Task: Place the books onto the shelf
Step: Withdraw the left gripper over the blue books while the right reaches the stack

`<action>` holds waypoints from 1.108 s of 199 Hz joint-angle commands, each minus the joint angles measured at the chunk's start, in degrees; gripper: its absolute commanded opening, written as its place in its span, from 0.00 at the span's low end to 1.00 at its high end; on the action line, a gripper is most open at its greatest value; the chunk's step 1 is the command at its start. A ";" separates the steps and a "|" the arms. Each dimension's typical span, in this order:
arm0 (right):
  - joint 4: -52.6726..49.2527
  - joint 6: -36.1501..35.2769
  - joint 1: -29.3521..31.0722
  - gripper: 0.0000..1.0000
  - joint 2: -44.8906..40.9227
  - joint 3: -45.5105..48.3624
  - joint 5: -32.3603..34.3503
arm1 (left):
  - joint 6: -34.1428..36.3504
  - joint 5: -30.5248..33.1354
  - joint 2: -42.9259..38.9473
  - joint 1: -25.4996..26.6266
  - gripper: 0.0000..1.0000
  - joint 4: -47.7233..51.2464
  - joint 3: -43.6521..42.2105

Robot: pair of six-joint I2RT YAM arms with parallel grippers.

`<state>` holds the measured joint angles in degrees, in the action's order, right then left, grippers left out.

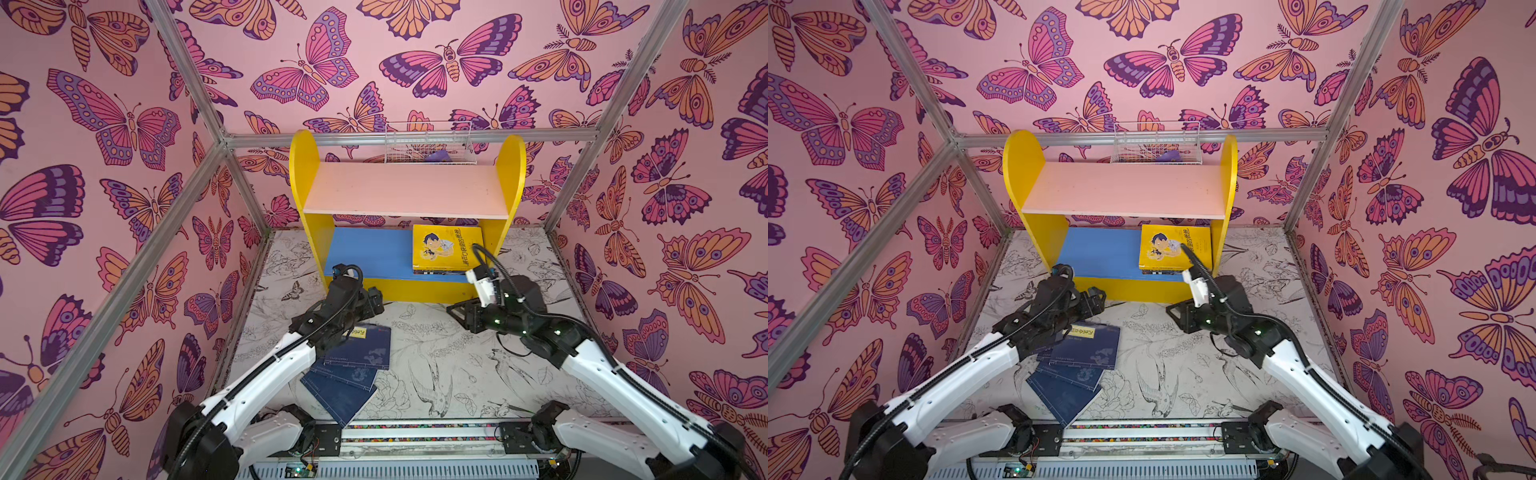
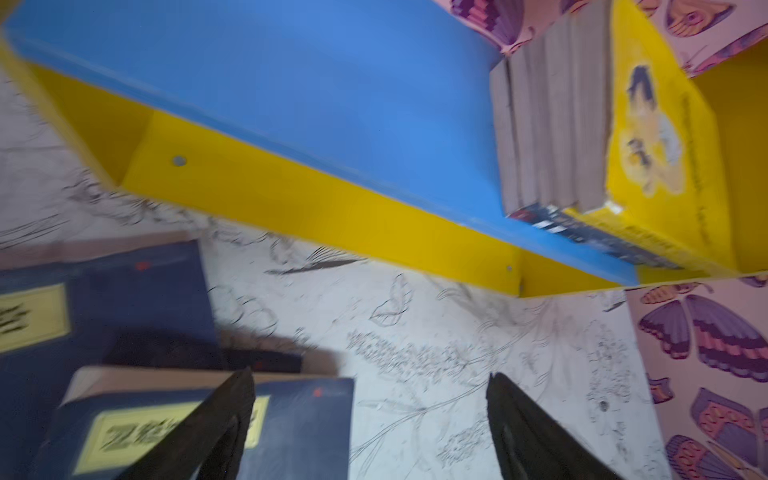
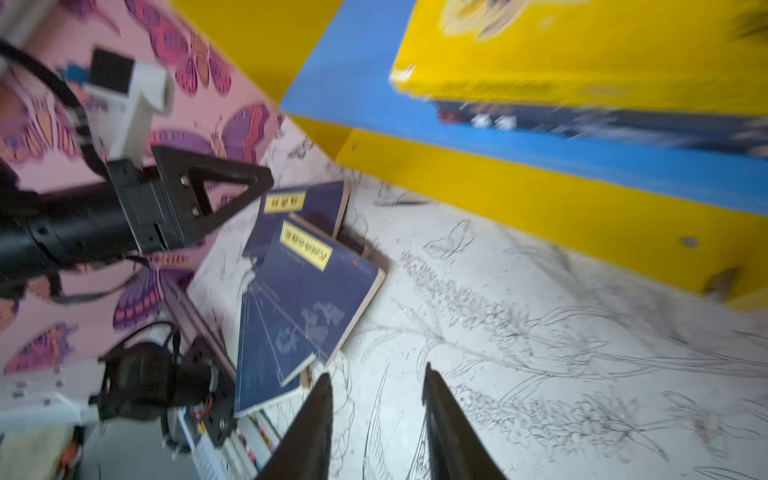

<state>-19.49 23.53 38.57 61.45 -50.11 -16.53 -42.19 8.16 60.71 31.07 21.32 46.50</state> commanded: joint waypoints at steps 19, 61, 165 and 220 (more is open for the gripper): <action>1.77 -6.46 10.88 0.51 16.06 -2.53 -4.26 | -3.77 0.49 -6.82 -8.98 0.91 17.46 -8.17; 4.93 -7.68 12.04 0.55 32.64 -7.47 -9.55 | -5.23 -0.60 -6.80 -14.10 0.90 17.25 -13.10; -3.07 -6.55 3.76 0.54 31.21 -21.00 5.80 | -5.10 -1.03 -5.32 -14.17 0.88 12.17 -12.31; -3.61 -6.13 -0.54 0.52 31.10 -23.44 5.83 | -4.39 -0.43 -7.49 -14.19 0.88 12.12 -13.54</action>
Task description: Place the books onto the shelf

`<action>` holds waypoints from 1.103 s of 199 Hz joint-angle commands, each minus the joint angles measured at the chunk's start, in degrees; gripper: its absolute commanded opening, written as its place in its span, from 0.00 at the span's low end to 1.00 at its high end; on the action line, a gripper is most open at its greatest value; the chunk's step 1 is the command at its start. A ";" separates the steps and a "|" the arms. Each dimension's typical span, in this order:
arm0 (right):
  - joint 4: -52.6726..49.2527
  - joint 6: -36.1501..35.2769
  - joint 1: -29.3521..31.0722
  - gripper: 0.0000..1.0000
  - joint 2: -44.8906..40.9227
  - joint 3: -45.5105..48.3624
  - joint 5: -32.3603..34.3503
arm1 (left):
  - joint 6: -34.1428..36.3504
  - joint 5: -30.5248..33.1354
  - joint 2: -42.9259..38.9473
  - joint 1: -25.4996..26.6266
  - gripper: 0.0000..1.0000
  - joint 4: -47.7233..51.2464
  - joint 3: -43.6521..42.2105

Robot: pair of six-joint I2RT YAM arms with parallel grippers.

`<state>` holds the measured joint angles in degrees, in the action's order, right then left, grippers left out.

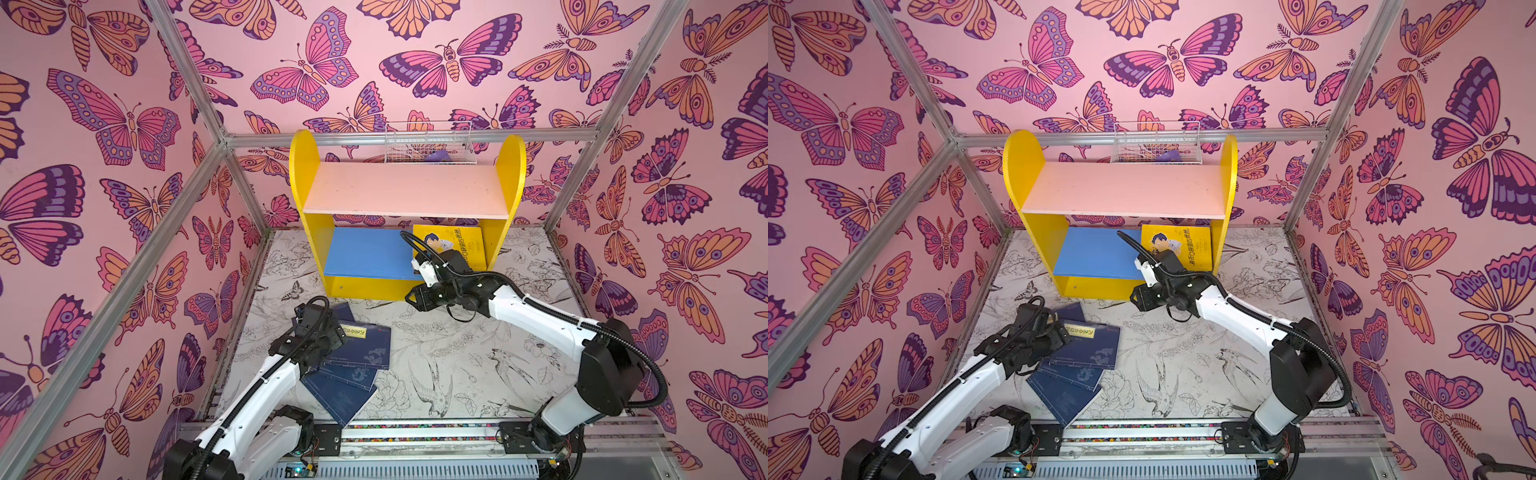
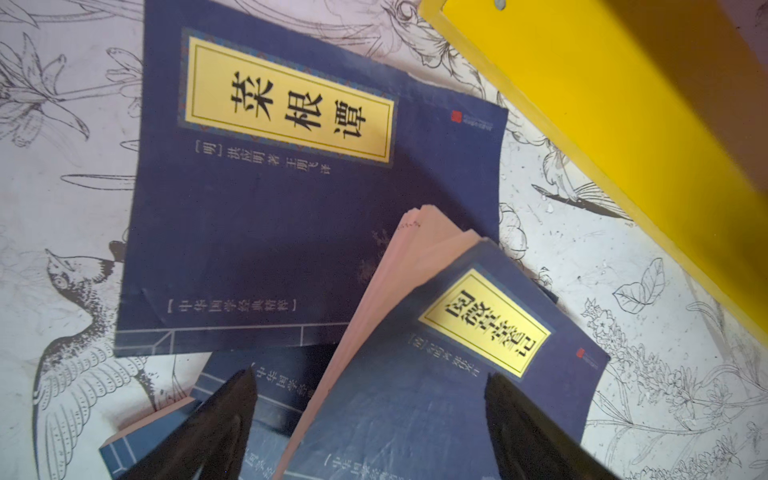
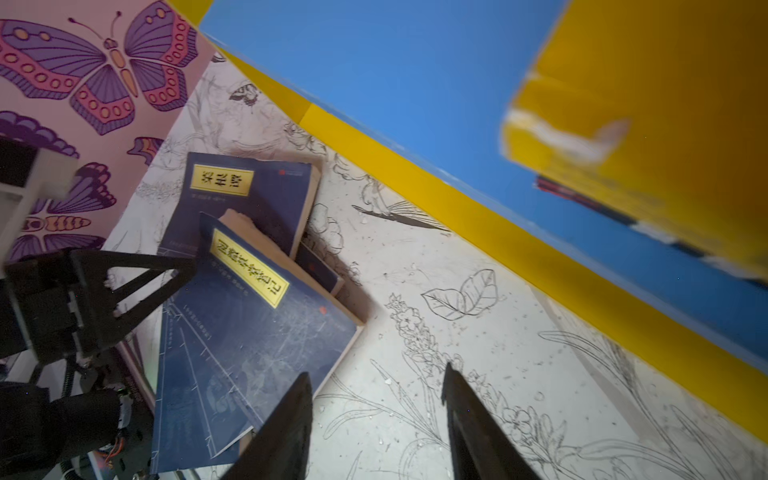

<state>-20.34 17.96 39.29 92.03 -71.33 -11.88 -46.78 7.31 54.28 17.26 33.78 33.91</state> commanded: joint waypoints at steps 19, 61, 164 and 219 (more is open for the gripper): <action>-3.33 -0.70 -2.26 0.52 0.38 -2.75 1.63 | 0.37 0.40 -1.02 -0.37 0.88 -0.64 -1.08; -3.92 -0.91 -4.55 0.51 -0.13 -2.97 2.80 | 0.64 0.07 -0.41 -0.47 0.88 -1.17 -0.87; -4.03 -3.10 -7.74 0.51 -0.53 -5.21 3.17 | 0.28 -0.63 -1.18 -0.55 0.88 -1.30 -1.83; -4.01 -3.29 -8.22 0.50 0.14 -6.25 3.24 | -0.10 -0.63 -0.97 -0.52 0.88 -1.37 -1.53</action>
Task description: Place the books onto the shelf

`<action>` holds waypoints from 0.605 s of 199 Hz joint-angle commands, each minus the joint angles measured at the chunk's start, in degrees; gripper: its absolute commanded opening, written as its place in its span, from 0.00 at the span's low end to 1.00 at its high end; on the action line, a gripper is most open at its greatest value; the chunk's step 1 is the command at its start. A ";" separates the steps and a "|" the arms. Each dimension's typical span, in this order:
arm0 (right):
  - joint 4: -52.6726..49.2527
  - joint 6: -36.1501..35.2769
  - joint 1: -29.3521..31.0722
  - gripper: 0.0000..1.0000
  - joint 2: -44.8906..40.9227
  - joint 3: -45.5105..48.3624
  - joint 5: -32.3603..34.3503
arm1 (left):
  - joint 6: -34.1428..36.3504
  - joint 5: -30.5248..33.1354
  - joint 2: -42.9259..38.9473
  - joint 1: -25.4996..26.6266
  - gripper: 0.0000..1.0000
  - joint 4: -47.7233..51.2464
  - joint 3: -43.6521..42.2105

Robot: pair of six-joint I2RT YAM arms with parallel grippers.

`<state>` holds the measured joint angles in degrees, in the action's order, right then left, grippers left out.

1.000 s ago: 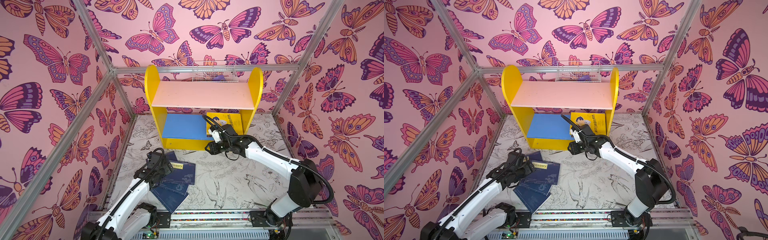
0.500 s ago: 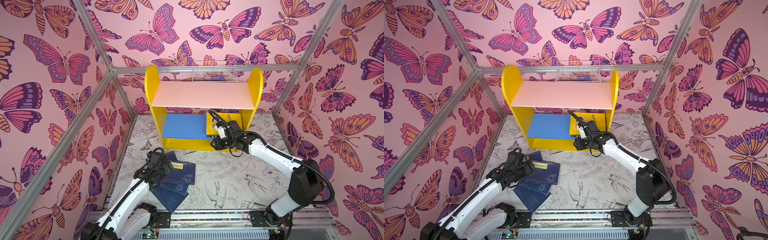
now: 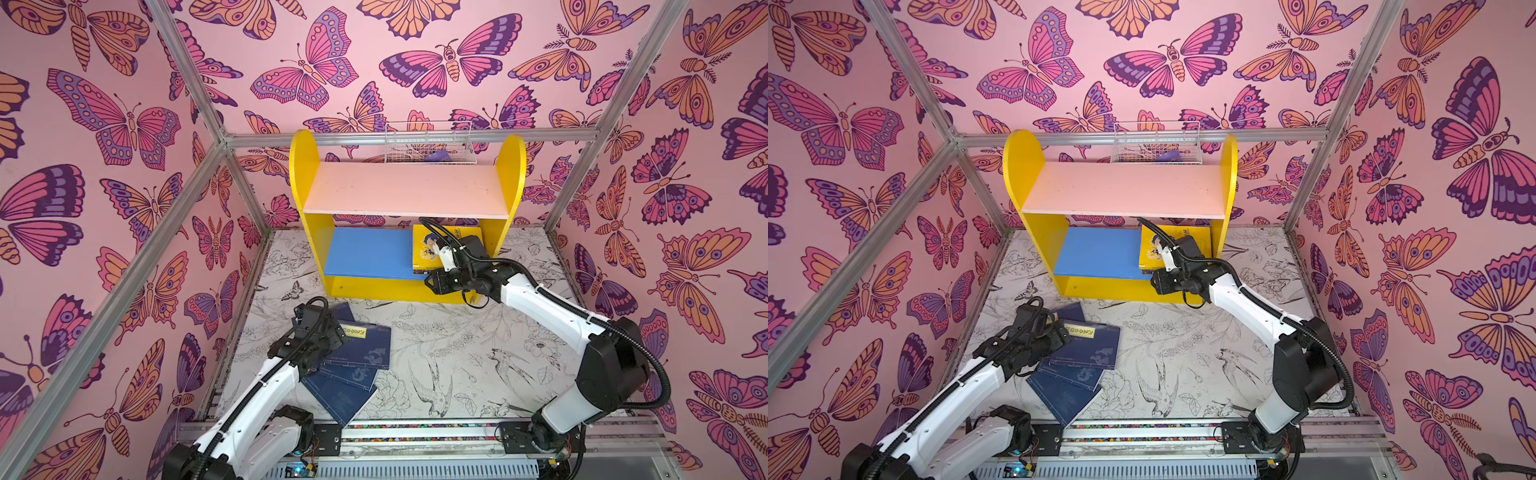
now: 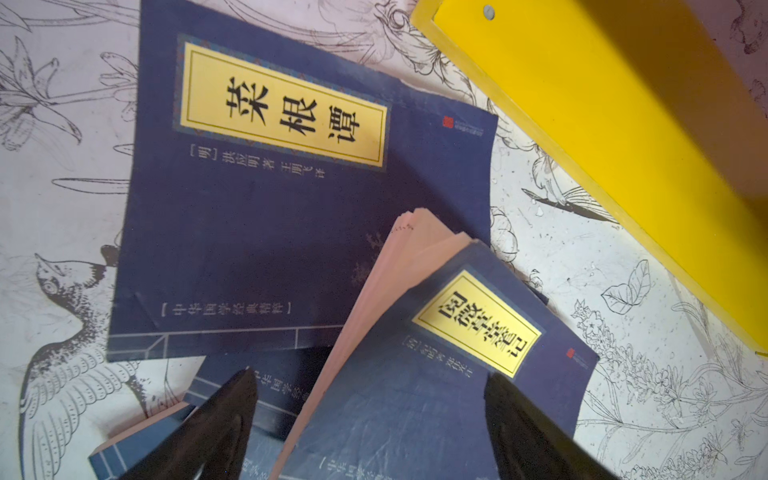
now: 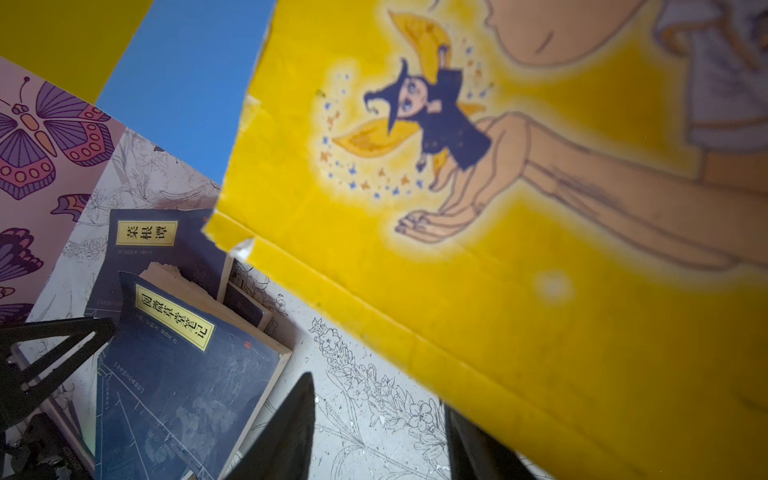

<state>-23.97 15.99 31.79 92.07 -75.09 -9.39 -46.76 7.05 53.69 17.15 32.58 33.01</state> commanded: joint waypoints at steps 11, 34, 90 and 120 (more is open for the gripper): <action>-0.15 -1.22 -0.90 0.50 -0.03 -2.47 0.51 | -0.08 -0.37 -0.34 -0.38 0.88 -0.15 -0.58; 0.16 -1.40 -0.94 0.50 -0.83 -2.11 0.17 | 0.09 -0.28 -0.34 -0.45 0.88 -0.10 -0.72; 0.51 -1.22 -1.55 0.46 -5.25 -0.14 0.92 | -0.08 -0.37 0.03 -0.43 0.88 -0.74 -0.85; 0.41 -0.79 -1.60 0.44 -5.50 -0.57 0.55 | -0.15 -0.90 0.76 -0.44 0.88 -1.04 -0.76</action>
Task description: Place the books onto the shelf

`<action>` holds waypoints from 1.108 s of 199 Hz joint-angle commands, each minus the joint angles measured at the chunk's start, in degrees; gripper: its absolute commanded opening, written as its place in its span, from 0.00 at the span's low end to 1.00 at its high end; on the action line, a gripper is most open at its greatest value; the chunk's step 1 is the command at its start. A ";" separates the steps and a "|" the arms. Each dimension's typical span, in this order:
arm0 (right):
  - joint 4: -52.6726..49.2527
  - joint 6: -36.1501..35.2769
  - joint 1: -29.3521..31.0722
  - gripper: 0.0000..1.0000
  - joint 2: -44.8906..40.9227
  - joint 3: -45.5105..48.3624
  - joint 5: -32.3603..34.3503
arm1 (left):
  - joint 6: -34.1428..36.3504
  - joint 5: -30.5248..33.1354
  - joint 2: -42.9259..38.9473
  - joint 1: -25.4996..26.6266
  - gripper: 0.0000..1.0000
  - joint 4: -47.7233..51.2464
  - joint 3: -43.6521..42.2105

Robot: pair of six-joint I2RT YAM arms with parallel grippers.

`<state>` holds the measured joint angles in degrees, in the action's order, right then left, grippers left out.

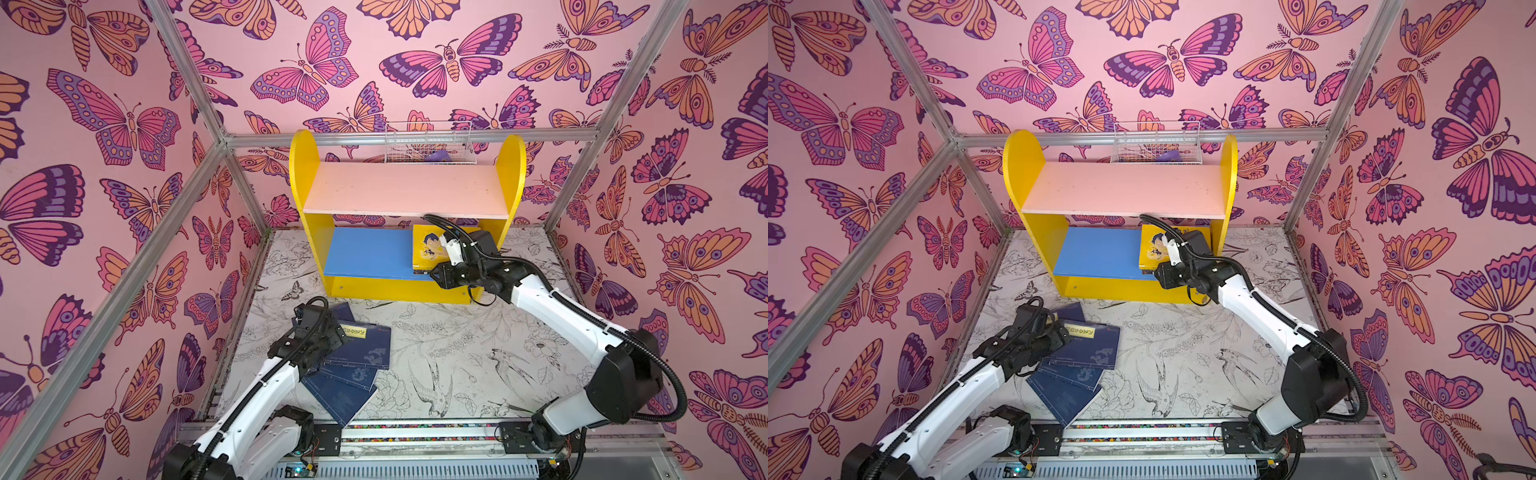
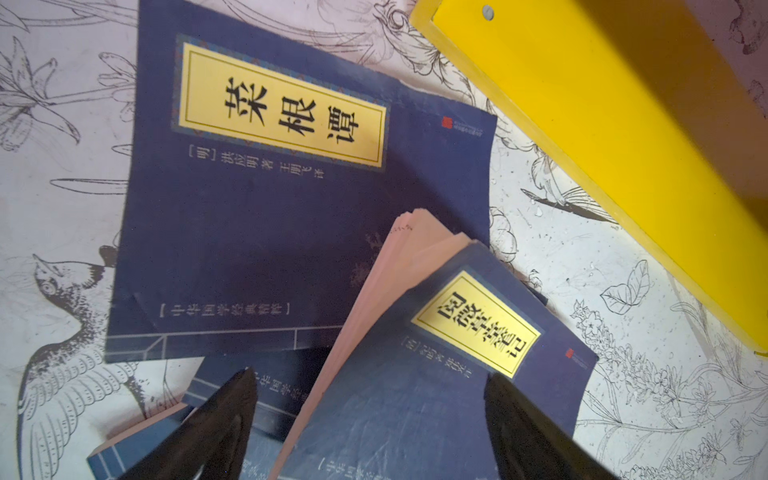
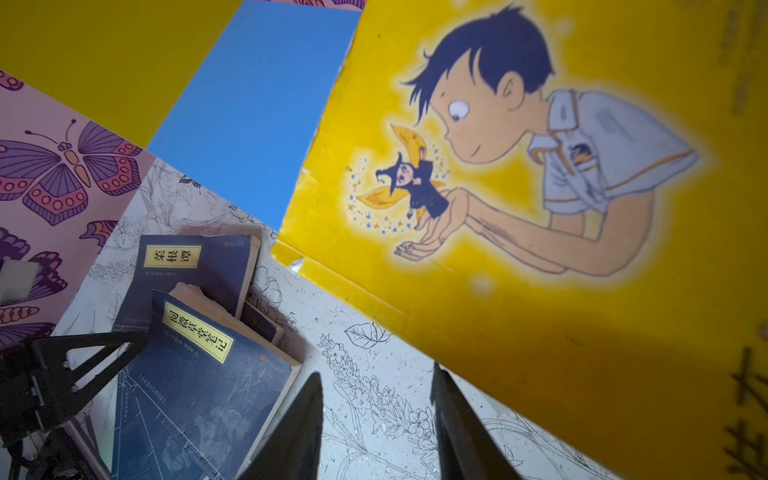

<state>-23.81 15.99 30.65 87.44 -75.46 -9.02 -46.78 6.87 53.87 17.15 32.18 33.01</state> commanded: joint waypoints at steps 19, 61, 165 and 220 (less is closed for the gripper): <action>0.34 -0.61 -0.60 0.44 -0.73 -0.34 0.14 | -0.23 -0.90 0.24 -0.45 0.88 -0.65 -0.94; 0.68 -0.17 -0.68 0.44 -0.17 -0.34 0.03 | -0.32 -0.79 -0.82 -0.44 0.88 -0.68 -1.46; 3.65 1.57 -1.39 0.44 1.41 -0.05 -1.35 | 0.01 -1.07 0.04 -0.45 0.88 -0.63 -1.29; 3.33 0.95 -1.51 0.43 -0.96 1.48 0.64 | 0.81 -1.42 0.94 -0.45 0.88 -0.64 -0.14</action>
<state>-21.87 16.67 29.98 88.16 -75.29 -10.22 -46.87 5.78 54.43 17.15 31.44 32.45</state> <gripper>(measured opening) 0.433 0.877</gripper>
